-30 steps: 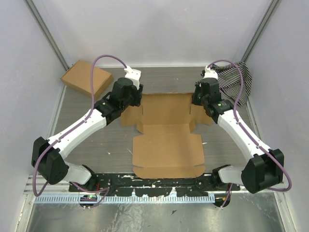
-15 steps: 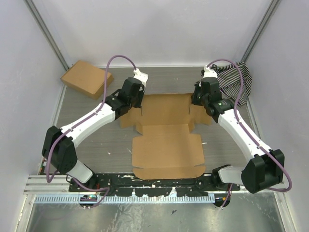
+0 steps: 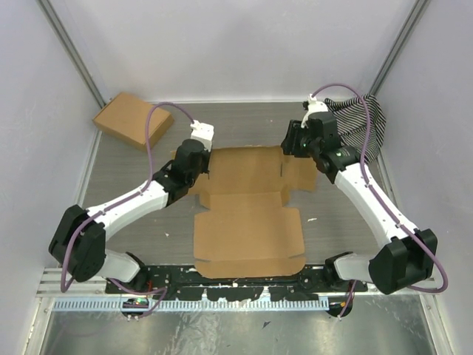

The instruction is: Fold the paper box

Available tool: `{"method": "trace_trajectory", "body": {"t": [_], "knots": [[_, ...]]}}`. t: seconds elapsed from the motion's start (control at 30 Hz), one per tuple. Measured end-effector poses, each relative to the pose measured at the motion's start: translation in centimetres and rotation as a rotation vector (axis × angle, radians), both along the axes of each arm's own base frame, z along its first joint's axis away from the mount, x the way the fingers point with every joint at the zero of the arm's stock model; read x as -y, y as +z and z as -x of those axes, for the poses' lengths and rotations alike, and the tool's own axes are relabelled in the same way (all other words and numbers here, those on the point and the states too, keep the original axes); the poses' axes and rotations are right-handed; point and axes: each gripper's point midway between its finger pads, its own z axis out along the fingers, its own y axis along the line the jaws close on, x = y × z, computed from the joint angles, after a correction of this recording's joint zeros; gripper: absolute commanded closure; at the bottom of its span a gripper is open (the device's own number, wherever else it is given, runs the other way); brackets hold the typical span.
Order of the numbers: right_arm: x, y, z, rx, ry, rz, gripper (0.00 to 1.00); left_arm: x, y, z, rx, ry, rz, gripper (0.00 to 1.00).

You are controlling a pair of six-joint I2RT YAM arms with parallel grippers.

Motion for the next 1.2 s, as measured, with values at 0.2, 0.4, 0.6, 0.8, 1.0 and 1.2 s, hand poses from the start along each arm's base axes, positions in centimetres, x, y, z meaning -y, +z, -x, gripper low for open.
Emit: {"method": "trace_trajectory", "body": {"t": [0.2, 0.4, 0.6, 0.8, 1.0, 1.2], "knots": [[0.6, 0.9, -0.4, 0.026, -0.013, 0.018, 0.46, -0.4, 1.7, -1.3, 0.168, 0.012, 0.024, 1.0], [6.4, 1.3, -2.2, 0.061, -0.189, 0.04, 0.5, -1.3, 3.1, -3.0, 0.277, 0.041, 0.062, 1.0], [13.4, -3.8, -1.6, -0.026, -0.413, 0.05, 0.56, -1.3, 0.4, -3.9, 0.301, 0.063, 0.09, 1.0], [11.8, -10.2, 0.8, -0.163, -0.335, 0.011, 0.57, -1.7, -2.2, -3.4, 0.316, 0.074, 0.112, 1.0], [9.1, -13.4, 2.3, -0.206, -0.2, -0.058, 0.58, -2.0, -2.1, -2.8, 0.362, 0.077, 0.172, 1.0], [8.3, -12.1, 2.1, -0.143, -0.155, -0.087, 0.59, -2.1, -1.8, -2.1, 0.4, 0.058, 0.211, 1.0]]}}
